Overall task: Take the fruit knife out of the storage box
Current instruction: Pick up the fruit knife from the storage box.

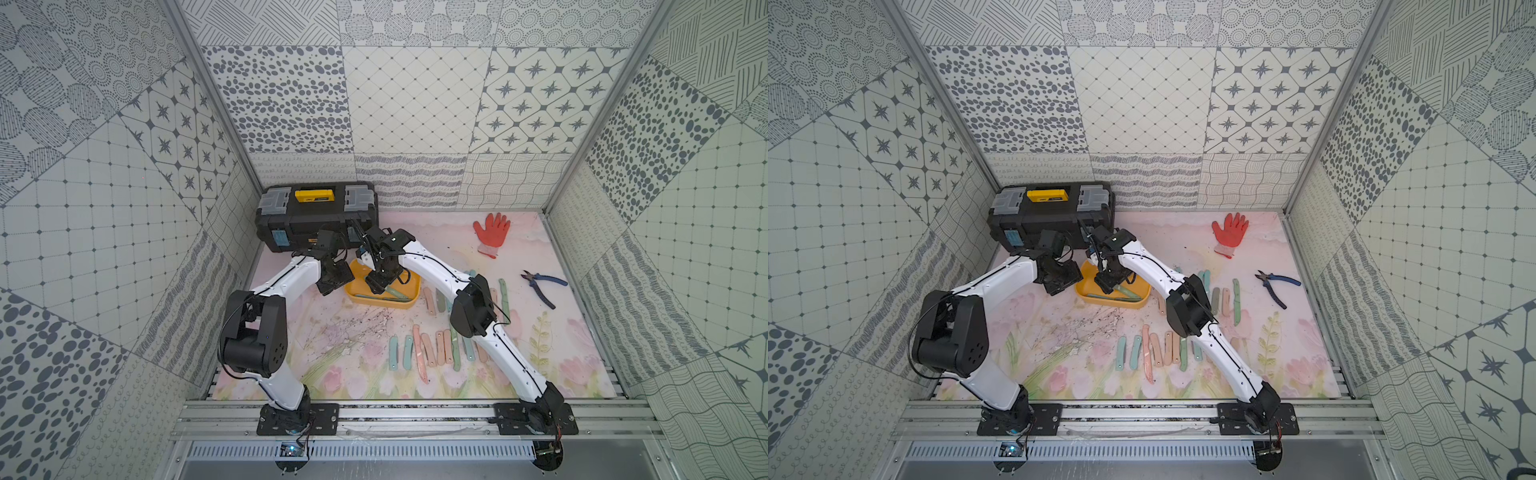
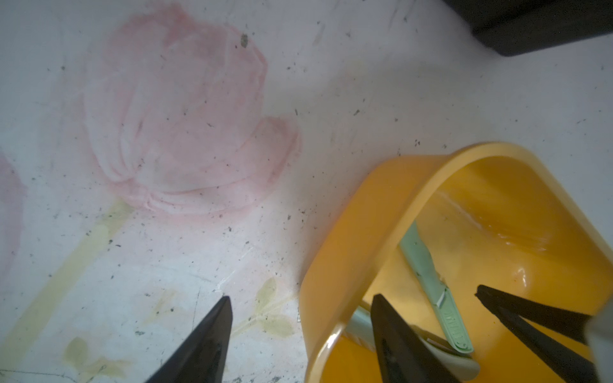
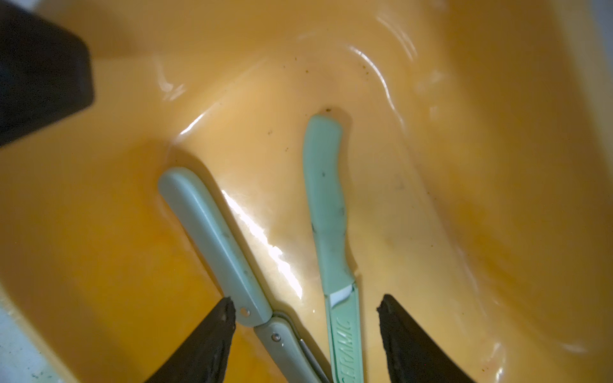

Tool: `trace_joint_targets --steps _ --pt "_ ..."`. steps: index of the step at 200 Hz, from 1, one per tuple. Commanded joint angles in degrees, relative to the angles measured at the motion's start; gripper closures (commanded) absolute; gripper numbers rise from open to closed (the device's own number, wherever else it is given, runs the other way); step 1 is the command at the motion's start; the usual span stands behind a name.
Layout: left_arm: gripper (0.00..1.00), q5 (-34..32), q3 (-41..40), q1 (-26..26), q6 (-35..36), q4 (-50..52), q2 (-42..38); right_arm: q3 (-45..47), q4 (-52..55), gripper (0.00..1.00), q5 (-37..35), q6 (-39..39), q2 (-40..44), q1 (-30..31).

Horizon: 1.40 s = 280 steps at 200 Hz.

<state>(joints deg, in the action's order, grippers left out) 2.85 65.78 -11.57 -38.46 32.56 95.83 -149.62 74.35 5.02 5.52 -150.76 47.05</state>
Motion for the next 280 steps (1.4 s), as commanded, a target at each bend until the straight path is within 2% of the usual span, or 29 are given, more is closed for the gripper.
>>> trace_joint_targets --steps 1,49,87,106,142,160,252,280 --pt "0.34 -0.7 0.0 0.1 -0.1 2.0 0.1 -1.3 0.2 0.29 -1.4 1.1 -2.6 1.1" --pt "0.34 -0.2 0.1 0.1 0.1 1.8 0.5 -2.6 -0.1 0.29 -1.3 0.4 -4.9 1.1" --pt "0.34 -0.2 0.0 0.2 0.2 1.7 0.6 -4.4 1.2 0.38 -1.4 0.0 -6.7 1.2" --pt "0.34 -0.2 -0.1 0.1 0.2 1.6 0.6 -4.4 1.5 0.48 -1.7 -0.2 -6.9 1.0" --pt "0.34 0.0 -0.1 0.2 0.2 1.5 0.5 -4.4 1.7 0.73 -2.9 -1.0 -6.7 0.3" --pt "0.34 0.0 -0.2 0.1 0.2 1.5 0.5 -4.4 2.0 0.81 -2.2 -1.8 -6.6 -0.4" --pt "0.34 -0.3 0.0 0.2 0.3 1.6 0.6 -3.1 0.1 0.85 -4.7 -4.4 -2.0 -1.9" --pt "0.34 -0.2 0.0 0.2 0.3 1.6 0.6 -2.9 1.4 0.89 -4.7 -4.3 -1.7 -2.5"
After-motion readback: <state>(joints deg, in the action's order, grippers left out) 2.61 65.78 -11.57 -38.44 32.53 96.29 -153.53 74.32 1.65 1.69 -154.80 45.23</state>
